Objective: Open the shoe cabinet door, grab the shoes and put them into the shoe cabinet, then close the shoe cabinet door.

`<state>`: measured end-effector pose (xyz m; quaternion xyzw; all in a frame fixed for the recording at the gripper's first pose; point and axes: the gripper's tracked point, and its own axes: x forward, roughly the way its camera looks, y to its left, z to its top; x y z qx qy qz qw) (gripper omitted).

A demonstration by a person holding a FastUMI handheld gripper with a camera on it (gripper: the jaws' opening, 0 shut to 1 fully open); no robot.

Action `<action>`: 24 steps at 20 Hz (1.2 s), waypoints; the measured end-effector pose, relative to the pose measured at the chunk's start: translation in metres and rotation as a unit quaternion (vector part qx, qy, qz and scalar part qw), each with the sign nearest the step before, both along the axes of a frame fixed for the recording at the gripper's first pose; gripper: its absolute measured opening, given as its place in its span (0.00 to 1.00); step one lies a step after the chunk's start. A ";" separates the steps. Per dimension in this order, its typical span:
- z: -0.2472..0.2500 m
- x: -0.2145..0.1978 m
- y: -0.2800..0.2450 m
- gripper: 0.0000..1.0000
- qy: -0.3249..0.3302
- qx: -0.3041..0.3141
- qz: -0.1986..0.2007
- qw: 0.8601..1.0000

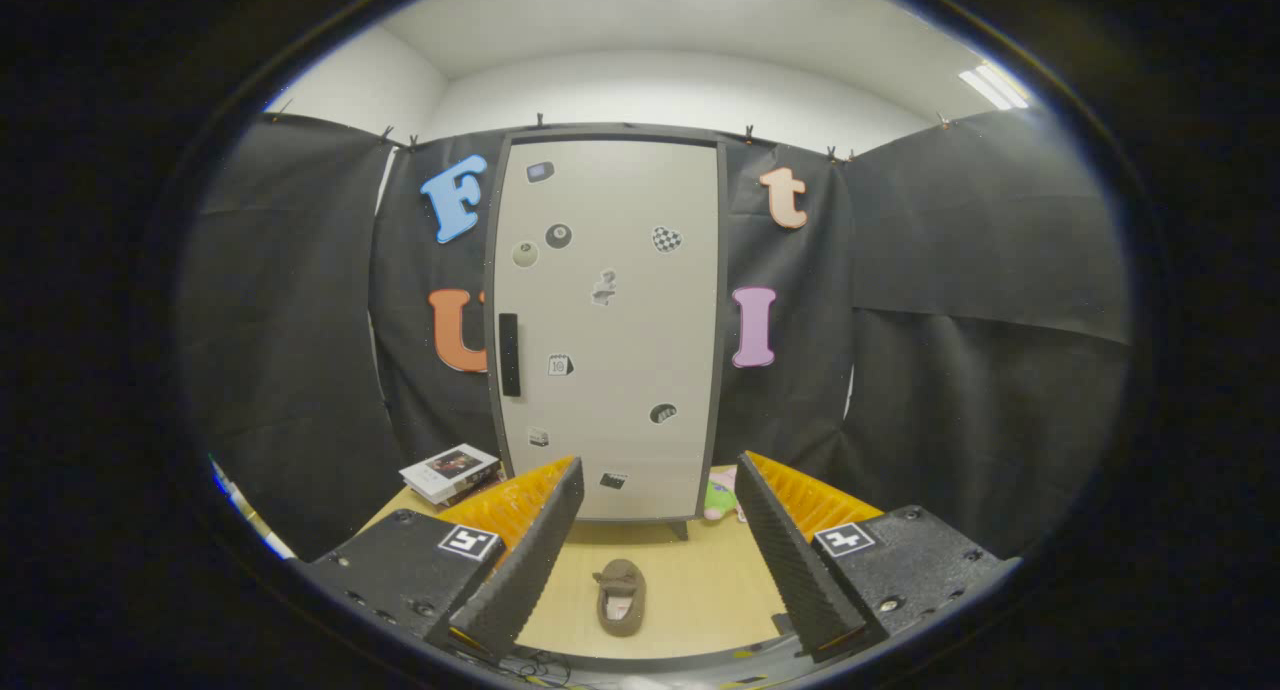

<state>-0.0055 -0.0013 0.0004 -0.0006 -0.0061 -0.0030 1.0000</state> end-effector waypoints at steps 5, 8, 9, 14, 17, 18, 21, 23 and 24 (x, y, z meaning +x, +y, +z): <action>-0.003 0.014 0.005 1.00 0.004 -0.008 0.004 1.000; -0.008 0.035 0.014 1.00 0.014 -0.004 0.013 1.000; -0.008 0.045 0.020 1.00 0.016 -0.003 0.019 1.000; -0.007 0.108 0.067 1.00 0.020 0.003 0.058 0.998; -0.002 0.154 0.101 1.00 0.018 0.002 0.078 0.997; -0.002 0.168 0.114 0.99 0.019 0.002 0.088 0.996; 0.005 0.213 0.153 0.99 0.021 -0.001 0.120 0.993; 0.012 0.242 0.175 0.98 0.018 -0.002 0.133 0.991; 0.013 0.254 0.185 0.97 0.018 0.000 0.139 0.990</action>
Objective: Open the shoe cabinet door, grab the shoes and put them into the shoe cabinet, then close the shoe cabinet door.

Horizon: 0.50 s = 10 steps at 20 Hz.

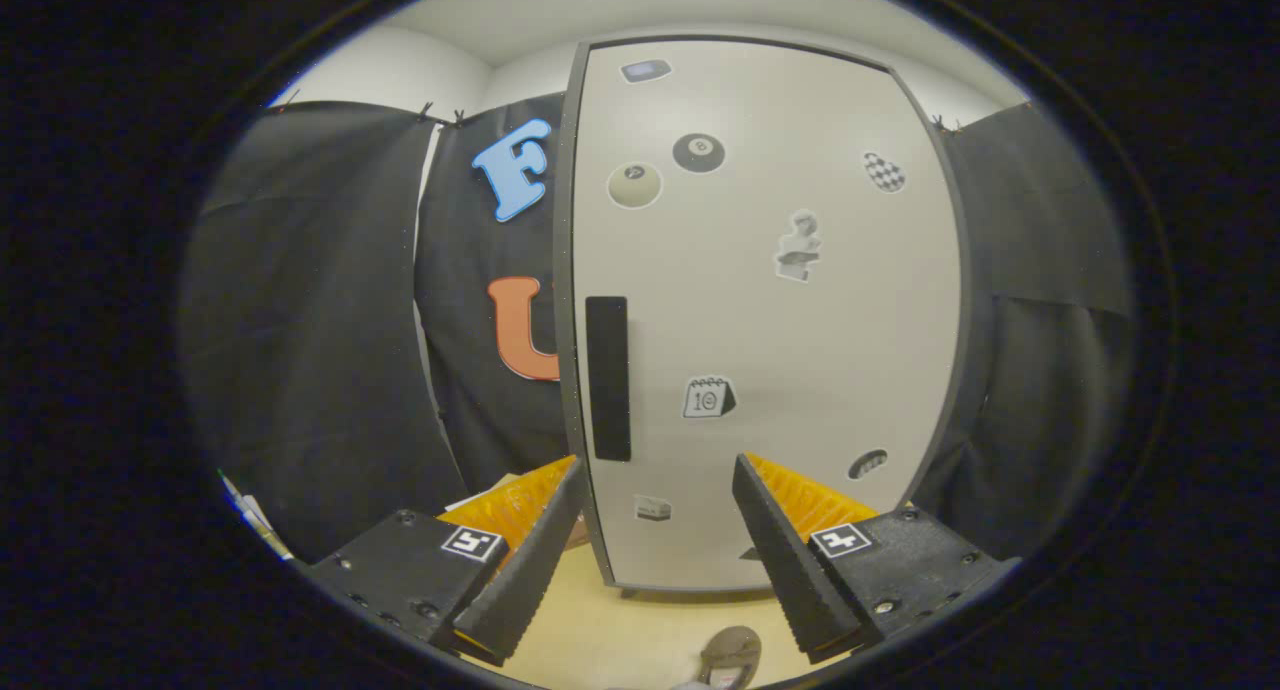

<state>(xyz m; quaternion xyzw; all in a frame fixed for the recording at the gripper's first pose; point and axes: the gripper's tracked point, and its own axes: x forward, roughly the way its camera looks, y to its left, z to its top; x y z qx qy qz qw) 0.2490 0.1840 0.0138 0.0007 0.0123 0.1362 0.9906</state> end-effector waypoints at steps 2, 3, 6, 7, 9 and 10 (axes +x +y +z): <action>0.001 0.022 0.020 0.93 0.003 0.002 0.012 1.000; 0.003 0.034 0.027 0.91 0.003 0.002 0.016 1.000; 0.012 0.056 0.043 0.89 -0.005 -0.004 0.018 1.000; 0.016 0.063 0.043 0.81 -0.006 -0.005 0.013 1.000; 0.017 0.069 0.046 0.68 -0.003 0.001 0.011 1.000; 0.015 0.073 0.046 0.66 0.004 0.005 0.011 1.000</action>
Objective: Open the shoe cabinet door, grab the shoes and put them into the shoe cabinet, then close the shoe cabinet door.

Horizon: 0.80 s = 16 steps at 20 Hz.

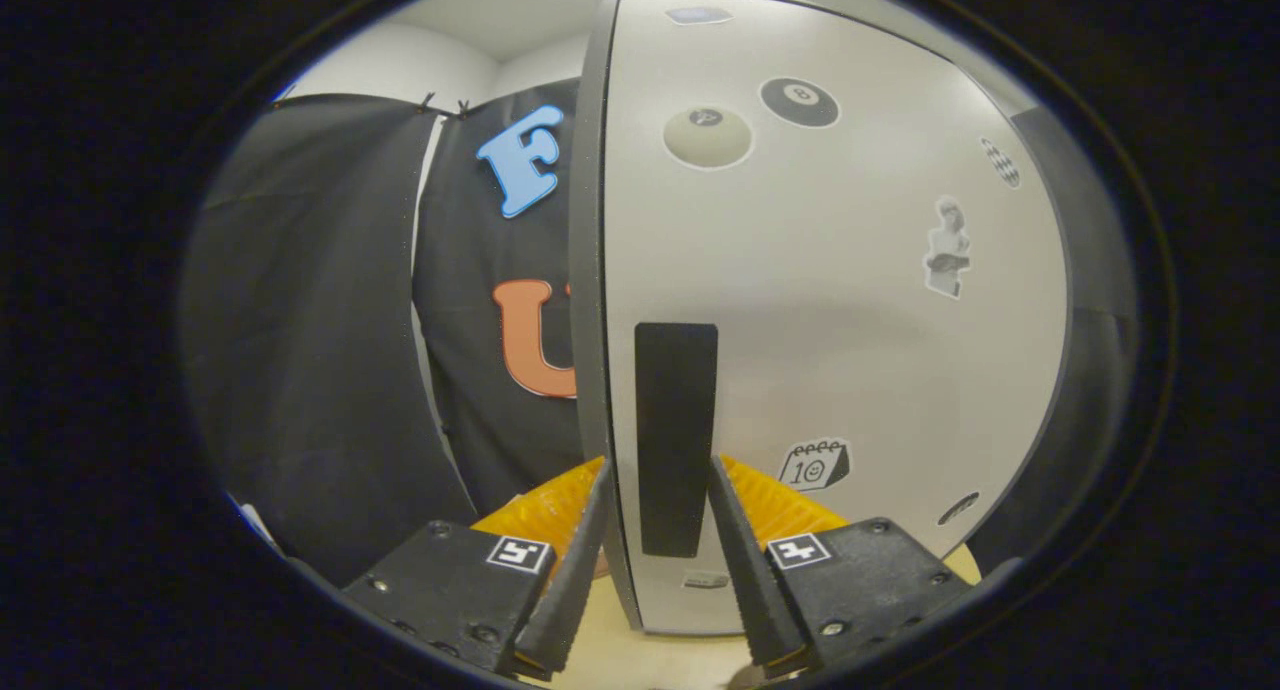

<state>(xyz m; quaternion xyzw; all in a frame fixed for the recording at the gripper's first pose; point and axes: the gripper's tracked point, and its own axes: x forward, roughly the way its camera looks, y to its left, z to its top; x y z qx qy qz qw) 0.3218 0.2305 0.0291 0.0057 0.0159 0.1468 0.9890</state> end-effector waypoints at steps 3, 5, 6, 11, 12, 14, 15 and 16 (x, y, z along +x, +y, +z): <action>-0.001 0.007 -0.005 0.51 0.015 0.026 -0.011 0.999; -0.003 0.008 -0.004 0.42 0.013 0.027 -0.007 1.000; -0.004 0.008 -0.004 0.42 0.011 0.024 -0.006 1.000; -0.007 -0.003 -0.008 0.36 0.013 0.011 0.019 1.000; -0.009 -0.010 -0.010 0.35 0.012 0.006 0.024 1.000; -0.012 -0.028 -0.017 0.33 0.006 0.000 0.029 1.000; -0.014 -0.038 -0.021 0.33 0.005 -0.002 0.033 0.999; -0.016 -0.051 -0.026 0.32 0.006 -0.001 0.036 0.999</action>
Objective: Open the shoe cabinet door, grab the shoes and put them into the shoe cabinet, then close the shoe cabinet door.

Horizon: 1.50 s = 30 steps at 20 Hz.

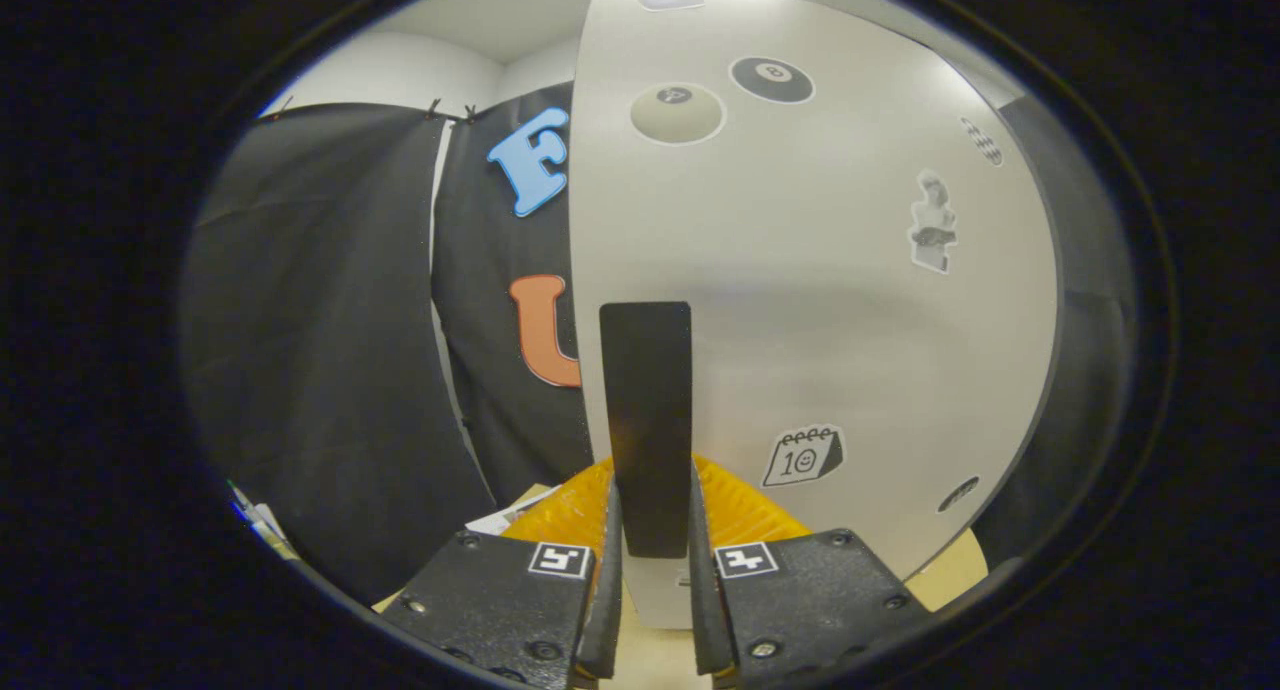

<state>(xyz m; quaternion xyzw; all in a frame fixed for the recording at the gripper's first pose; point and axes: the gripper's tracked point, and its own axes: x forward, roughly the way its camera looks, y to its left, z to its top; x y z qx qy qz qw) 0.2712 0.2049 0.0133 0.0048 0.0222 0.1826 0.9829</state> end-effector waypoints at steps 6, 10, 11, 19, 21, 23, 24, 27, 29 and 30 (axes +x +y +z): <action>-0.014 -0.081 -0.051 0.29 0.007 0.007 0.014 1.000; -0.020 -0.125 -0.102 0.28 0.010 0.026 0.000 1.000; -0.023 -0.136 -0.114 0.27 0.008 0.026 -0.010 1.000; -0.032 -0.184 -0.207 0.21 0.010 0.037 -0.079 0.996; -0.030 -0.189 -0.227 0.17 0.004 0.029 -0.094 0.995; -0.030 -0.193 -0.237 0.14 0.011 0.036 -0.086 0.996; -0.031 -0.195 -0.239 0.13 0.015 0.035 -0.077 0.996; -0.029 -0.196 -0.256 0.11 0.014 0.026 -0.071 0.997; -0.032 -0.196 -0.266 0.10 0.015 0.024 -0.066 0.997; -0.030 -0.198 -0.272 0.09 0.016 0.023 -0.063 0.998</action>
